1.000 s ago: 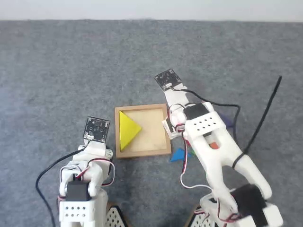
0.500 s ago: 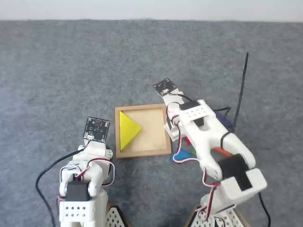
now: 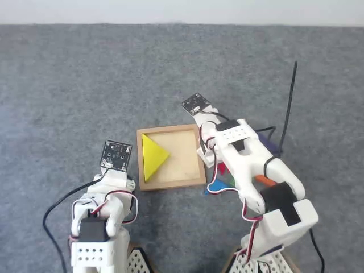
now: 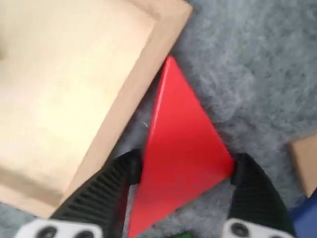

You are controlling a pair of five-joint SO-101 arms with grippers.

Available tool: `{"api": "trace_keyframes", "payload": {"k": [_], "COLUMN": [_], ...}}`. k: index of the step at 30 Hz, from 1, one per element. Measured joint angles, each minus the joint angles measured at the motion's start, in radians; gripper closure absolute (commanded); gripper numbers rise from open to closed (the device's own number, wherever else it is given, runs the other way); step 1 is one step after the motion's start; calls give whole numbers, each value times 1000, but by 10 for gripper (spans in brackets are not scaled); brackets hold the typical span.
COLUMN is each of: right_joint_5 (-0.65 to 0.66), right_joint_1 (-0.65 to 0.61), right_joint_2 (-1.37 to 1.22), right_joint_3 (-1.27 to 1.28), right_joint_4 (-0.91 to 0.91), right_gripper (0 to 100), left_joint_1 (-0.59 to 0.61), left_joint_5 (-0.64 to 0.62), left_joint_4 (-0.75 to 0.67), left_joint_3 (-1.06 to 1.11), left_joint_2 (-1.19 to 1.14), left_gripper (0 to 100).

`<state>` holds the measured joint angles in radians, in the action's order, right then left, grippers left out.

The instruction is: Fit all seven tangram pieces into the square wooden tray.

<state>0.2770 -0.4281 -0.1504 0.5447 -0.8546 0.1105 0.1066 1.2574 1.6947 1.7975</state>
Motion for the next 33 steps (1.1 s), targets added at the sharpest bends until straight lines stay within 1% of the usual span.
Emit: {"api": "trace_keyframes", "payload": {"k": [7,9,13,16,23,25,26,29,31,33], "right_joint_5": [-6,-44,-109,-144,-163,-163,-163,-163,-163,-152], "right_joint_1": [0,0,-3,-15,-149,-155,-149,-77,-25,-12], "right_joint_2": [0,0,46,169,502,531,534,522,477,408], "right_joint_3": [-5,-18,-25,8,181,184,184,184,184,184], "right_joint_4": [-3,-18,-83,-107,-110,-110,-110,-87,-49,-18], "right_gripper": [809,818,868,868,867,840,810,708,693,692], "left_joint_1": [0,0,0,0,0,0,0,0,0,0], "left_joint_5": [0,0,0,0,0,0,0,0,0,0], "left_joint_4": [0,0,0,0,0,0,0,0,0,0], "left_joint_3": [0,0,0,0,0,0,0,0,0,0], "left_joint_2": [0,0,0,0,0,0,0,0,0,0], "left_gripper": [987,987,987,987,987,987,987,987,987,987]}}
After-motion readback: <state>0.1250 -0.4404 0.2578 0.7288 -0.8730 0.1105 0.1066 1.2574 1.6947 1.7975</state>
